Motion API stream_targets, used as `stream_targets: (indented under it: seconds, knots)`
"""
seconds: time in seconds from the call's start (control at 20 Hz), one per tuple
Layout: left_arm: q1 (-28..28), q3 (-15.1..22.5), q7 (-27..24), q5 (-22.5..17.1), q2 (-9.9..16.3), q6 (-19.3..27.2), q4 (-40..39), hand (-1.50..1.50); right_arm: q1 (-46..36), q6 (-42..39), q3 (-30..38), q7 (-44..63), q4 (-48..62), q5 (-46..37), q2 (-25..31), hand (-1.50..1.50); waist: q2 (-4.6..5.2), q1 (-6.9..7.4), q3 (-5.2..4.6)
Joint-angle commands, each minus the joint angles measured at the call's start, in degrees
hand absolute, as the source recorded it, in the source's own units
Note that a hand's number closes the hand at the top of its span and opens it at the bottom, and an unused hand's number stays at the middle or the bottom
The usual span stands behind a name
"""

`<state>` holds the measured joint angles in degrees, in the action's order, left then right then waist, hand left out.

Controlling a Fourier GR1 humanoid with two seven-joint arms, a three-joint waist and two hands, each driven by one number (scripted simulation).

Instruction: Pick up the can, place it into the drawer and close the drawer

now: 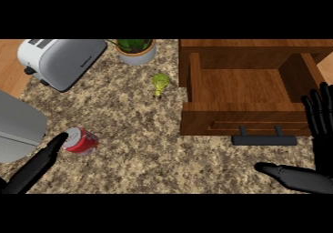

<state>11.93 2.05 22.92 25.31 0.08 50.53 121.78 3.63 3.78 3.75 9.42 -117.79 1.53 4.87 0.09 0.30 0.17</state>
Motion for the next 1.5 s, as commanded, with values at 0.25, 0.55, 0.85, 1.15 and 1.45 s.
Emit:
stream_targets:
  seconds: [0.25,0.55,0.85,1.15,1.45]
  knots:
    - [-0.8,12.1,21.3,24.3,-0.1,11.8,0.9,-1.50,2.4,-1.1,-0.7,-1.7,1.3,-0.7,-0.9,-1.50,-0.07,-0.41,-0.10]
    - [-6.3,12.8,29.5,29.3,-0.1,11.9,-4.4,-1.50,4.1,-2.0,3.1,2.9,-5.5,2.7,0.8,-1.50,-0.12,-0.63,-0.14]
    - [-10.0,11.2,26.7,24.9,-0.1,17.9,-15.4,-1.50,6.2,-3.9,4.9,-0.8,-4.1,3.9,0.8,-1.50,-0.09,-0.79,-0.18]
    - [-8.5,13.1,16.6,15.7,0.3,26.9,-24.9,-1.50,4.3,-4.6,6.7,0.9,-4.3,5.2,2.0,-1.50,-0.07,-0.65,-0.24]
    - [-8.9,14.0,12.4,7.3,2.1,29.6,-28.8,-1.50,5.7,-4.8,6.9,-0.4,-4.7,4.0,0.8,-1.50,-0.11,-0.56,-0.22]
